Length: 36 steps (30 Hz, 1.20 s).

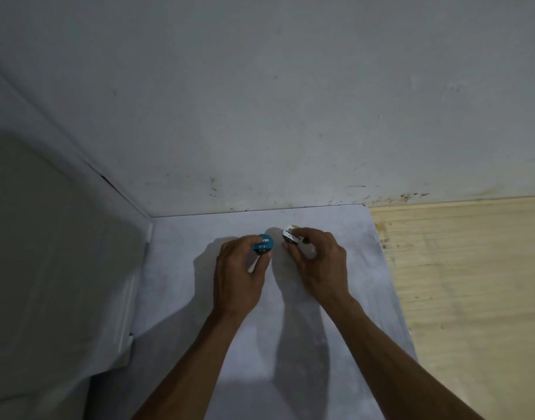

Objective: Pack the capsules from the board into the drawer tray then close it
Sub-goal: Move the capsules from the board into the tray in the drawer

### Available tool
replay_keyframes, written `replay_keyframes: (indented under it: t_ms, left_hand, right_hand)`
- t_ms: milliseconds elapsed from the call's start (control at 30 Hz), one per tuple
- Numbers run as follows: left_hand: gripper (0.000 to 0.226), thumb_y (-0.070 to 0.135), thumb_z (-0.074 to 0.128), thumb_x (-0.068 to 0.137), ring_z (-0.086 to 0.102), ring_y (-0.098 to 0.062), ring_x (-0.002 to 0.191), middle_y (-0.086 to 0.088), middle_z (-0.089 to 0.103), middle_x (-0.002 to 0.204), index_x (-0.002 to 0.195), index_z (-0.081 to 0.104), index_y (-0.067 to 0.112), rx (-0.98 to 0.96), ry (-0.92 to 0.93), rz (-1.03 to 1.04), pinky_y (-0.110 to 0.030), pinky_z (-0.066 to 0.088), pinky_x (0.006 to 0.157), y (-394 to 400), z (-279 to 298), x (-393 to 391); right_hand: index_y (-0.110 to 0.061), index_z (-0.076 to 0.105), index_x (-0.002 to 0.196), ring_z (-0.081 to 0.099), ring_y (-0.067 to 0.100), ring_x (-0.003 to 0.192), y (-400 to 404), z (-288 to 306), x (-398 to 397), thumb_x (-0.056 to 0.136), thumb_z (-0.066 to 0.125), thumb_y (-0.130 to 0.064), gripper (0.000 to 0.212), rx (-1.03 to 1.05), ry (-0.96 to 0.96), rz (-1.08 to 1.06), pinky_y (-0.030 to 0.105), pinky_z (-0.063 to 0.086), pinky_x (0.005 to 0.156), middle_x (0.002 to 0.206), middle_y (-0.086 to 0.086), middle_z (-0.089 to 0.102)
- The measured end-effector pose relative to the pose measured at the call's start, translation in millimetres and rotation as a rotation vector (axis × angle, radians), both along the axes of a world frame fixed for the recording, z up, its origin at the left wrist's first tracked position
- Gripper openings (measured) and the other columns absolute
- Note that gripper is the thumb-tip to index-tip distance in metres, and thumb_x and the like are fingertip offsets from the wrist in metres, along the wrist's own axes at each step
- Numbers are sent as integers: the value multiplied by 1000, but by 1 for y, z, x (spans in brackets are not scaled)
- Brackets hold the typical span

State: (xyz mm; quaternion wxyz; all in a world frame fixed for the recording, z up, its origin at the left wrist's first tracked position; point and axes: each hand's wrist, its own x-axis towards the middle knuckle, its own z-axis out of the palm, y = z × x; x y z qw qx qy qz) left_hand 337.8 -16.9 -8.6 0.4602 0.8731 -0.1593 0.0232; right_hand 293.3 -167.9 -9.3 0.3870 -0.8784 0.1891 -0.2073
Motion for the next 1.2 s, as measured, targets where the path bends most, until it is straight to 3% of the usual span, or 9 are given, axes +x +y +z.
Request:
replay_keyframes:
  t_ms: [67, 133, 300, 433, 733, 900, 1000, 1200]
  left_hand:
    - [33, 18, 76, 82, 62, -19, 104, -5, 69, 109, 112, 65, 13, -5, -4, -2, -30, 54, 88, 4, 10, 0]
    - [31, 20, 74, 83, 61, -16, 105, -2, 69, 110, 113, 64, 15, -25, 7, -9, -29, 53, 89, 9, 22, -5]
    - [32, 26, 74, 84, 60, -11, 103, 3, 68, 111, 114, 65, 18, -71, 20, 18, -27, 53, 88, 28, 58, -30]
    - [31, 25, 75, 83, 60, -9, 102, 6, 69, 110, 113, 66, 19, -88, -24, 27, -31, 54, 87, 53, 89, -66]
    - [25, 34, 71, 85, 58, -1, 99, 21, 66, 105, 108, 64, 26, -86, -75, 30, -19, 47, 82, 139, 145, -192]
    - [24, 30, 75, 82, 61, -2, 91, 18, 68, 99, 104, 66, 28, -80, -72, 81, -9, 44, 71, 207, 164, -243]
    - [23, 28, 75, 81, 61, -1, 86, 14, 69, 97, 102, 67, 26, -72, -105, 119, -9, 45, 66, 252, 175, -254]
    - [23, 20, 78, 80, 63, 4, 84, 16, 70, 94, 98, 68, 28, -43, -92, 215, -14, 51, 70, 351, 184, -237]
  right_hand:
    - [-14, 72, 107, 66, 15, 85, 5, 14, -3, 78, 80, -25, 32, -2, -25, -12, 14, 46, 76, 98, 2, 74]
    - [-15, 72, 108, 65, 12, 82, 10, 28, -8, 78, 81, -23, 32, 0, -75, -16, 10, 42, 72, 97, 0, 74]
    - [-20, 72, 109, 65, 8, 79, 29, 66, -33, 78, 81, -21, 32, 43, -154, -16, 12, 47, 60, 96, -5, 73]
    - [-22, 72, 109, 65, 6, 80, 49, 97, -68, 79, 79, -24, 30, 69, -173, -8, 11, 49, 62, 96, -8, 72]
    - [-26, 74, 106, 67, 5, 83, 124, 149, -186, 80, 78, -26, 26, 153, -176, 121, 22, 53, 64, 97, -13, 73]
    - [-29, 74, 101, 65, 3, 82, 180, 162, -237, 78, 80, -25, 24, 167, -145, 213, 21, 53, 63, 95, -16, 72]
    - [-31, 72, 99, 65, 3, 81, 219, 168, -247, 76, 81, -24, 25, 162, -136, 275, 19, 51, 62, 94, -18, 71]
    - [-26, 74, 100, 63, 3, 81, 304, 177, -223, 77, 82, -23, 24, 173, -121, 380, 13, 48, 62, 93, -16, 70]
